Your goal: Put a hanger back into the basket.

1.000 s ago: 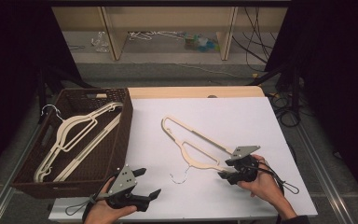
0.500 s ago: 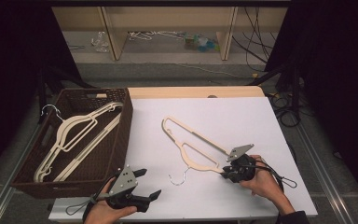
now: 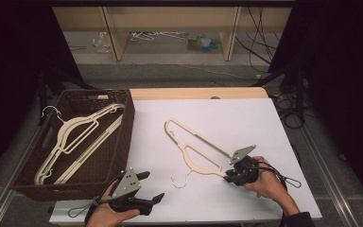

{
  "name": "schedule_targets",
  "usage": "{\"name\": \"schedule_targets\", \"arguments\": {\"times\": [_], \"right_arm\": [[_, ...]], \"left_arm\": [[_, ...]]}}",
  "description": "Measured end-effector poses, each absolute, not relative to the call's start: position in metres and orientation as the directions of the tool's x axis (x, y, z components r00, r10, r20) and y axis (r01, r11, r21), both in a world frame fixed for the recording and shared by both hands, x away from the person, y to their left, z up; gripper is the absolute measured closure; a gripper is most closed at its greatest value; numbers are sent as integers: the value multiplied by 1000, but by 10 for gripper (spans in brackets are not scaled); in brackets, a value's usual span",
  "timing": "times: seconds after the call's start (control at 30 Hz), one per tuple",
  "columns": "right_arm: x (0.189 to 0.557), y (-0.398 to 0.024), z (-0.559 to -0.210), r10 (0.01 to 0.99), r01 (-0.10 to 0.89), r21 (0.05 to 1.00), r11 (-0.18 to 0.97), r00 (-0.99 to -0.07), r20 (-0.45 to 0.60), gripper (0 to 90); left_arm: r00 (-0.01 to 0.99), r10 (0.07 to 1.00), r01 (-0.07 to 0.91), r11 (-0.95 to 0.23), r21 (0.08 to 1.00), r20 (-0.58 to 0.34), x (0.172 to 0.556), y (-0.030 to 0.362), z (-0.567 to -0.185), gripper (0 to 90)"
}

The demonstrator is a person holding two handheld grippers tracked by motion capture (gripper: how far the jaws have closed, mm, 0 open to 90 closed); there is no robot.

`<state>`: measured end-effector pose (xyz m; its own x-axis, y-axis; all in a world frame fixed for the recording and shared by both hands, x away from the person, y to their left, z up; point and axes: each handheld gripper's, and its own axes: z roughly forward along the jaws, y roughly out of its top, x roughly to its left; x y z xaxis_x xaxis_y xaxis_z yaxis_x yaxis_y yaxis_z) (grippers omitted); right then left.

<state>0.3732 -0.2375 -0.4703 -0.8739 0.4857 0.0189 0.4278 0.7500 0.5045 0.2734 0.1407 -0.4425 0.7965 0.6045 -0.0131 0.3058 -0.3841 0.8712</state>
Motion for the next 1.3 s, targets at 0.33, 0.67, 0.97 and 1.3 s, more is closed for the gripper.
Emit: {"name": "schedule_targets", "arguments": {"times": [0.33, 0.67, 0.97, 1.3], "right_arm": [[374, -232, -468, 483, 430, 466, 774, -876, 6, 751], [375, -229, -466, 474, 421, 449, 789, -880, -8, 793], [373, -230, -459, 471, 424, 440, 792, -882, 2, 798], [365, -233, -445, 446, 404, 419, 813, -895, -1, 798]], "left_arm": [[793, 609, 310, -379, 872, -17, 274, 142, -443, 198], [796, 605, 312, -386, 868, -16, 277, 141, -444, 199], [793, 606, 278, -443, 852, 56, 300, 124, -447, 214], [795, 575, 244, -593, 768, 192, 347, 91, -466, 253]]}}
